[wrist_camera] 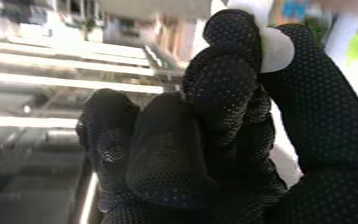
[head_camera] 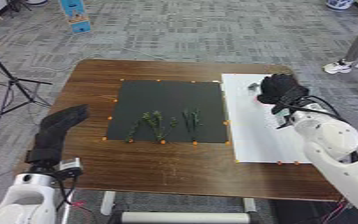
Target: Arrange flowers
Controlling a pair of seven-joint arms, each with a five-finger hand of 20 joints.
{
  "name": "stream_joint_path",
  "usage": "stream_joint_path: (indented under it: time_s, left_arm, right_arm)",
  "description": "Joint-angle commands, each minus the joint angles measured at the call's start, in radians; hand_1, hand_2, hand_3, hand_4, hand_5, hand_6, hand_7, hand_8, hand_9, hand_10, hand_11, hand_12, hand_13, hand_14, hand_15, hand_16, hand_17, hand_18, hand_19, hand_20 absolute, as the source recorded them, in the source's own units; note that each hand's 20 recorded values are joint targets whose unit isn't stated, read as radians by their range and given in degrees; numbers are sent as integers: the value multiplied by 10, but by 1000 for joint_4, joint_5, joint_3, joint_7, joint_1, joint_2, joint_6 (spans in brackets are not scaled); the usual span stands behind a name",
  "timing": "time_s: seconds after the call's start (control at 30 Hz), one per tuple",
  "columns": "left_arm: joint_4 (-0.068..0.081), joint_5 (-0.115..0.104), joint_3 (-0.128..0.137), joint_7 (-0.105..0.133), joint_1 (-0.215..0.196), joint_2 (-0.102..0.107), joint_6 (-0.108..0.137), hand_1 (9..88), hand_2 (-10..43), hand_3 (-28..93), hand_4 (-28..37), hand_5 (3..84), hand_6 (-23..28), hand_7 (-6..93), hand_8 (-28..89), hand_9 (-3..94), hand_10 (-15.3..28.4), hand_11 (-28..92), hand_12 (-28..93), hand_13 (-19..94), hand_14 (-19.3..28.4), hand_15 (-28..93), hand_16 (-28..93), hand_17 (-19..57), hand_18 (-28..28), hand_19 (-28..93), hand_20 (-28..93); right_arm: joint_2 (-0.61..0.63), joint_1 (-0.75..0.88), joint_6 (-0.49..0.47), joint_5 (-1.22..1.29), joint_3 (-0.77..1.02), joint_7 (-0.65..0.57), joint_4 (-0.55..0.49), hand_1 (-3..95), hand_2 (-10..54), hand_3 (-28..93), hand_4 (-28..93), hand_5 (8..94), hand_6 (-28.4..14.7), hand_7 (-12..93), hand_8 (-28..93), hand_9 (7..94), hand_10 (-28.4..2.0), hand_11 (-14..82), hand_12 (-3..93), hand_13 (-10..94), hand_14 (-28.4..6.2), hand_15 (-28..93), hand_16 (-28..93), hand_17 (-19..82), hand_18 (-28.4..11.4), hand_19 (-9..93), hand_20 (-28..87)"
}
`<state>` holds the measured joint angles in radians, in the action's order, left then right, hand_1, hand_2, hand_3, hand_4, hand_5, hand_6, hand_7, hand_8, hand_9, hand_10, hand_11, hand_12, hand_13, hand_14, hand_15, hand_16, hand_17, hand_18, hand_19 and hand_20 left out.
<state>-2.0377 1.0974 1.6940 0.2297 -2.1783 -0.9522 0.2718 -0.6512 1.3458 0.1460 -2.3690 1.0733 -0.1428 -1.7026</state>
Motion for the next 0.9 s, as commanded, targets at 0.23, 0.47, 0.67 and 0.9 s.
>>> stream_joint_path:
  time_s: [0.23, 0.47, 0.67, 0.9]
  left_arm:
    - [20, -121, 84, 56, -45, 40, 158, 202, 31, 728, -282, 502, 43, 130, -75, 489, 128, 174, 114, 327, 124, 90, -3, 81, 59, 25, 159]
    - [31, -215, 2, 64, 18, 45, 259, 222, 309, 636, -283, 513, 44, 135, -79, 500, 135, 181, 104, 351, 108, 98, -26, 119, 47, 30, 172]
    - [40, -192, -33, 46, 49, 46, 259, 225, 328, 645, -283, 511, 54, 135, -83, 511, 138, 187, 99, 360, 110, 104, -31, 122, 48, 31, 173]
    - [45, -184, -45, 28, 76, 41, 273, 219, 328, 653, -283, 512, 53, 138, -86, 513, 137, 189, 97, 363, 119, 107, -30, 114, 49, 34, 172]
  right_arm:
    - [-4, -158, 48, 282, -97, 128, -238, 478, -42, 627, -92, 765, 9, 415, 237, 905, -90, 485, 324, 899, -38, 720, 425, 587, -206, 932, 721]
    - [-217, -288, -27, 326, -231, 195, -211, 475, -37, 624, -96, 762, 8, 415, 235, 901, -90, 481, 326, 894, -40, 723, 426, 584, -203, 932, 722]
    - [-379, -363, -39, 297, -331, 223, -102, 477, -36, 622, -100, 761, 7, 411, 232, 900, -90, 480, 327, 889, -41, 725, 426, 581, -203, 932, 722]
    - [-524, -392, -117, 242, -371, 298, 37, 478, -41, 623, -105, 766, 5, 406, 227, 901, -90, 475, 329, 888, -42, 727, 424, 579, -203, 932, 723]
